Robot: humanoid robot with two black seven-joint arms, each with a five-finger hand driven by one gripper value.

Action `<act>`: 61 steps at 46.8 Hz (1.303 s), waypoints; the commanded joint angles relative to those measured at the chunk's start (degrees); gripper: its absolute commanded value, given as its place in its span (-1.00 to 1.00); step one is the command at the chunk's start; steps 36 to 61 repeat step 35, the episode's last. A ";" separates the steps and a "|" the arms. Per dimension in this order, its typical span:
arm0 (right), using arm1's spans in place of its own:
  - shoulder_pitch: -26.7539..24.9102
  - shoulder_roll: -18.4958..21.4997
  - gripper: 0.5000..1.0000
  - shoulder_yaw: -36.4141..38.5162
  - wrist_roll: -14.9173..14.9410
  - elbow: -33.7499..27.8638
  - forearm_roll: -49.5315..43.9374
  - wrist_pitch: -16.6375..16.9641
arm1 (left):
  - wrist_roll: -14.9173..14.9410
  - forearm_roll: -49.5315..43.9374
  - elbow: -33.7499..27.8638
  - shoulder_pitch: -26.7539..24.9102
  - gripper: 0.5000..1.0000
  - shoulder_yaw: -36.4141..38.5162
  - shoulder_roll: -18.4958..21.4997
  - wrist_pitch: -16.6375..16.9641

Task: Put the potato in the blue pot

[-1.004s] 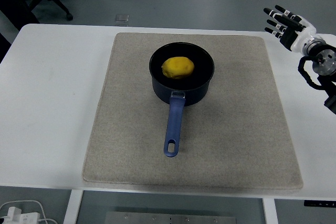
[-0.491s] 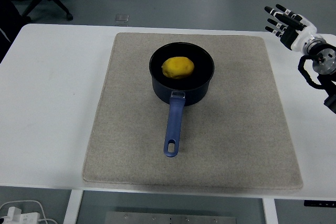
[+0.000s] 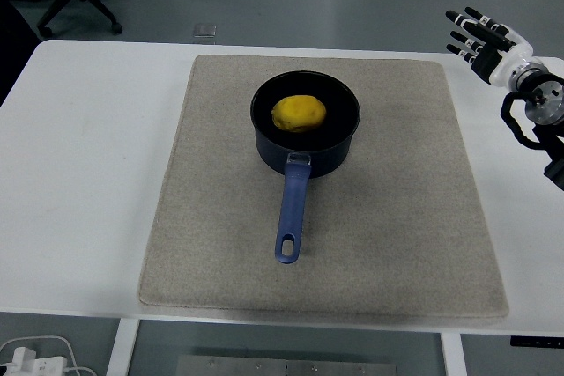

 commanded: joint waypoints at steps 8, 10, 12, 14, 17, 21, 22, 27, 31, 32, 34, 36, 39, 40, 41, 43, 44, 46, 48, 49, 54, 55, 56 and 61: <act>-0.17 0.00 0.61 0.19 0.00 0.00 0.19 -0.06 | 0.00 0.00 0.11 -0.02 0.99 0.00 0.00 0.00; -0.26 0.00 0.61 0.19 0.00 0.00 0.19 -0.23 | 0.00 0.00 0.11 -0.02 0.99 0.00 0.00 0.00; -0.26 0.00 0.61 0.19 0.00 0.00 0.19 -0.23 | 0.00 0.00 0.11 -0.02 0.99 0.00 0.00 0.00; -0.35 0.00 0.61 0.19 0.00 0.00 0.19 -0.23 | 0.00 0.00 0.20 -0.02 0.99 0.00 0.00 0.00; -0.44 -0.09 0.61 0.10 0.09 0.00 0.19 -0.23 | 0.00 0.00 0.20 -0.02 0.99 0.00 0.00 0.00; -0.44 -0.09 0.61 0.01 0.18 0.00 0.10 -0.23 | 0.00 0.00 0.20 -0.02 0.99 0.00 0.00 0.08; -0.44 -0.17 0.61 -0.07 0.26 0.00 0.10 -0.14 | 0.00 0.00 0.20 -0.02 0.99 0.00 0.00 0.08; -0.52 -0.17 0.61 -0.07 0.26 0.00 -0.69 0.21 | 0.00 0.00 0.11 -0.02 0.99 0.00 0.00 0.00; -0.52 -0.17 0.61 -0.16 1.75 0.09 -0.87 0.47 | 0.00 0.00 0.02 -0.11 0.99 0.09 0.00 0.00; -0.52 -0.17 0.61 -0.25 2.45 0.09 -0.87 0.65 | 0.00 0.00 0.02 -0.11 0.99 0.09 0.00 0.00; -0.52 -0.26 0.61 -0.69 4.12 0.09 -0.95 0.74 | 0.00 0.00 0.11 -0.20 0.99 0.00 0.00 0.00; -0.52 -0.35 0.61 -0.78 4.83 0.09 -0.95 0.74 | 0.00 0.00 0.03 -0.20 0.99 0.00 0.00 0.00; -0.52 -0.35 0.61 -0.78 4.83 0.09 -0.95 0.74 | 0.00 0.00 0.03 -0.20 0.99 0.00 0.00 0.00; -0.52 -0.35 0.61 -0.78 4.83 0.09 -0.95 0.74 | 0.00 0.00 0.03 -0.20 0.99 0.00 0.00 0.00; -0.52 -0.35 0.61 -0.78 4.83 0.09 -0.95 0.74 | 0.00 0.00 0.03 -0.20 0.99 0.00 0.00 0.00; -0.52 -0.35 0.61 -0.78 4.83 0.09 -0.95 0.74 | 0.00 0.00 0.03 -0.20 0.99 0.00 0.00 0.00; -0.52 -0.35 0.61 -0.78 4.83 0.09 -0.95 0.74 | 0.00 0.00 0.03 -0.20 0.99 0.00 0.00 0.00; -0.52 -0.35 0.61 -0.78 4.83 0.09 -0.95 0.74 | 0.00 0.00 0.03 -0.20 0.99 0.00 0.00 0.00; -0.52 -0.35 0.61 -0.78 4.83 0.09 -0.95 0.74 | 0.00 0.00 0.03 -0.20 0.99 0.00 0.00 0.00; -0.52 -0.35 0.61 -0.78 4.83 0.09 -0.95 0.74 | 0.00 0.00 0.03 -0.20 0.99 0.00 0.00 0.00; -0.52 -0.35 0.61 -0.78 4.83 0.09 -0.95 0.74 | 0.00 0.00 0.03 -0.20 0.99 0.00 0.00 0.00; -0.52 -0.35 0.61 -0.78 4.83 0.09 -0.95 0.74 | 0.00 0.00 0.03 -0.20 0.99 0.00 0.00 0.00; -0.52 -0.35 0.61 -0.78 4.83 0.09 -0.95 0.74 | 0.00 0.00 0.03 -0.20 0.99 0.00 0.00 0.00; -0.52 -0.35 0.61 -0.78 4.83 0.09 -0.95 0.74 | 0.00 0.00 0.03 -0.20 0.99 0.00 0.00 0.00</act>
